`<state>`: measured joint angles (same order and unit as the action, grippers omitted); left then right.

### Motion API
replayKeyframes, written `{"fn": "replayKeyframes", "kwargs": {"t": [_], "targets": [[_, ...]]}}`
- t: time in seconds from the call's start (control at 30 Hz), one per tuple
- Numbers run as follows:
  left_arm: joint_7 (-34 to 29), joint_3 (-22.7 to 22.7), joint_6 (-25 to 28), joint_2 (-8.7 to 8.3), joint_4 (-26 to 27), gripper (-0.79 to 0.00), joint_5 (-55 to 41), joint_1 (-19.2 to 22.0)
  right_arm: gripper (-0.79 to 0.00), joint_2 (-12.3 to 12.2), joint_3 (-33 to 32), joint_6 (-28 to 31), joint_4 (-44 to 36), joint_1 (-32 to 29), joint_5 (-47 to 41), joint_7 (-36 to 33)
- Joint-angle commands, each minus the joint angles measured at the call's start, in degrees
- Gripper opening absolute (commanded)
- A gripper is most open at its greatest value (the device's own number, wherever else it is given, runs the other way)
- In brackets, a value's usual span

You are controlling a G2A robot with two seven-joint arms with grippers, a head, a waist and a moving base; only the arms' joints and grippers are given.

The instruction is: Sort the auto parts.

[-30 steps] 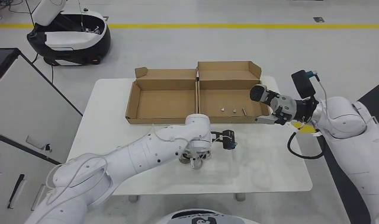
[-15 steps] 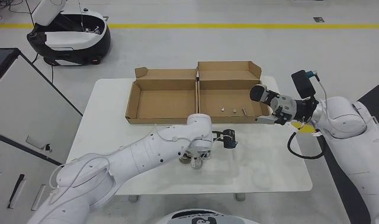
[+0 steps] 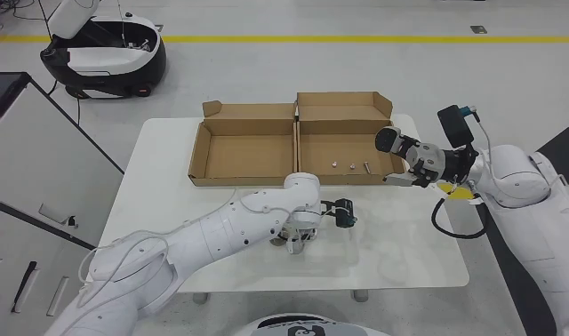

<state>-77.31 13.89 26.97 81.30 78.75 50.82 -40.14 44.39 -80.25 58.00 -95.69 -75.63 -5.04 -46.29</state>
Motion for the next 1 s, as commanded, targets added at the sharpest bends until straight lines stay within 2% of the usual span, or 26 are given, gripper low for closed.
{"fn": "replayKeyframes", "kwargs": {"t": [0.0, 0.97], "targets": [[0.0, 0.3, 0.0, -0.04, 0.1, -0.563, -0.2, 0.0, 0.0, 0.0, 0.0, 0.0, 0.0, 0.0, 0.0, 0.0], [0.9, 1.6, 0.8, 0.83, -2.7, -0.588, 0.7, -0.4, 0.0, 0.0, 0.0, 0.0, 0.0, 0.0, 0.0, 0.0]]}}
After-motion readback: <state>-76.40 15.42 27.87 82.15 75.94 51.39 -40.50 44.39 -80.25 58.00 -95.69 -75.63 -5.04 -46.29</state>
